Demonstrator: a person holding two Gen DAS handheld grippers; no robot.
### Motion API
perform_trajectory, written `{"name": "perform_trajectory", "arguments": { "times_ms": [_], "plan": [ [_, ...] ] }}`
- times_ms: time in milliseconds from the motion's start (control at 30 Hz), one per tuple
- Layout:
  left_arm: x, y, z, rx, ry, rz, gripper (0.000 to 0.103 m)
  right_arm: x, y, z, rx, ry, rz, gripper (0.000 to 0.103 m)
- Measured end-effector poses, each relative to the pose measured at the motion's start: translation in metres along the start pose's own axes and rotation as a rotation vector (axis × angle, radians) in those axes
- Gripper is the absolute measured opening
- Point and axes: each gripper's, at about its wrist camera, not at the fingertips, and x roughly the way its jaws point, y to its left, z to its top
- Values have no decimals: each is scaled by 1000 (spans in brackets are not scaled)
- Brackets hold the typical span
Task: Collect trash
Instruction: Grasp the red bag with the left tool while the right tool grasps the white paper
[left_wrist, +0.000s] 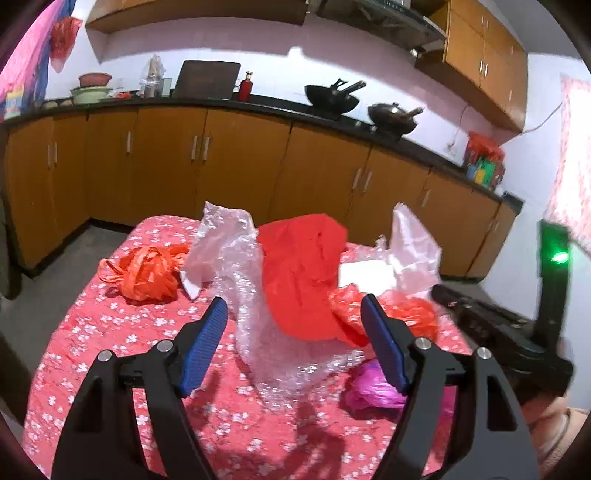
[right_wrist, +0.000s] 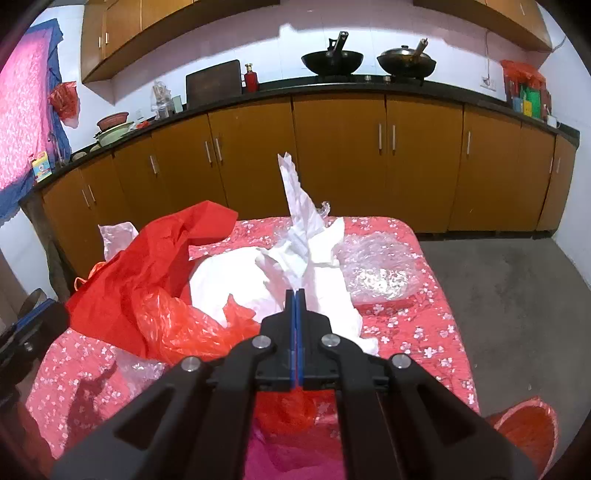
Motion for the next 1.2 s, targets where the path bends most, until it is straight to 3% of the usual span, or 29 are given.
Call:
{"name": "perform_trajectory", "arguments": {
  "times_ms": [133, 233, 333, 433, 500, 600, 1000, 1200],
  "plan": [
    [15, 6, 3, -24, 25, 16, 74, -3, 1, -2, -2, 0, 5, 2],
    [24, 12, 6, -64, 43, -30, 72, -4, 1, -4, -11, 1, 0, 2],
    [29, 15, 10, -96, 47, -79, 63, -5, 1, -6, -14, 3, -5, 2],
    [35, 16, 13, -101, 59, -84, 42, -4, 1, -6, -22, 0, -12, 2],
    [37, 12, 13, -80, 60, -73, 20, -4, 3, -7, -37, -10, -25, 2],
    [38, 8, 8, -36, 61, -33, 6, -5, 5, -11, -53, -22, -40, 2],
    [9, 3, 4, 116, -28, 54, 3, -26, -4, -13, -58, -73, -54, 2],
    [-10, -12, 9, 154, -91, 53, 3, -48, -19, -12, -31, -109, -73, 2]
  ]
}}
